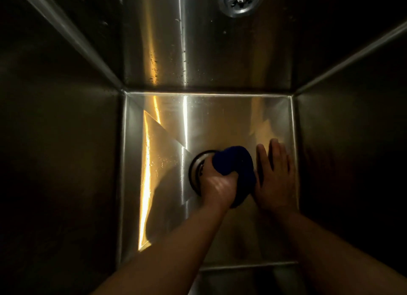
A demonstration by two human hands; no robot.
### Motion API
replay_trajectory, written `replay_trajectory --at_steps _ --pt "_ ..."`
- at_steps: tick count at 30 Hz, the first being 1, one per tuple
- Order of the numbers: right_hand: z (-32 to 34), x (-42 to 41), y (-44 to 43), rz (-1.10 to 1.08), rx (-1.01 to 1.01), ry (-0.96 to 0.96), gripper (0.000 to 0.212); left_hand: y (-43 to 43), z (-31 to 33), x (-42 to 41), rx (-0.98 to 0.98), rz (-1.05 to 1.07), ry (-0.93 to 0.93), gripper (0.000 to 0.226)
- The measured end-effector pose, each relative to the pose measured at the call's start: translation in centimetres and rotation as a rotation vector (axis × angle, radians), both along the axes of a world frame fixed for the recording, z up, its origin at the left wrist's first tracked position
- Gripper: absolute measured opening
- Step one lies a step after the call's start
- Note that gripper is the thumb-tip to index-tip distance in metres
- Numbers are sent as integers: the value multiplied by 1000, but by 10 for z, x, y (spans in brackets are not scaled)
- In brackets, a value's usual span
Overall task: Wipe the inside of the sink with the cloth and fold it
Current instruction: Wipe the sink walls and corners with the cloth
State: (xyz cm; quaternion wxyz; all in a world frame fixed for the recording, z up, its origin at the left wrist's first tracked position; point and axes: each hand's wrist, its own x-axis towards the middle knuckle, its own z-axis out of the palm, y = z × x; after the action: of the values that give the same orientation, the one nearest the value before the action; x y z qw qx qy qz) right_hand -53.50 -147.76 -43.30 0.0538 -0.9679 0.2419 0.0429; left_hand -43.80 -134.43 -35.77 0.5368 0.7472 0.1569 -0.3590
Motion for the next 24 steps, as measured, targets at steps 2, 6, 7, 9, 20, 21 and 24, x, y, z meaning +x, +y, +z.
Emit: replay_trajectory --at_steps 2,6,7,9,20,21,24 --pt "0 -1 -1 8 8 17 70 4 14 -8 -35 77 6 41" --pt "2 0 2 -15 5 5 66 27 28 -9 29 105 -122 47" --pt "3 0 3 -23 6 10 66 36 29 -4 80 127 -152 47" --pt "6 1 2 -31 25 25 66 55 30 10 148 210 -231 51" --pt "56 65 74 113 321 -33 67 159 8 5 666 -373 -500 60" --pt "59 82 93 181 357 -24 71 163 2 2 690 -443 -474 65" --pt "56 129 148 282 444 58 79 173 -17 -3 727 -652 -450 90"
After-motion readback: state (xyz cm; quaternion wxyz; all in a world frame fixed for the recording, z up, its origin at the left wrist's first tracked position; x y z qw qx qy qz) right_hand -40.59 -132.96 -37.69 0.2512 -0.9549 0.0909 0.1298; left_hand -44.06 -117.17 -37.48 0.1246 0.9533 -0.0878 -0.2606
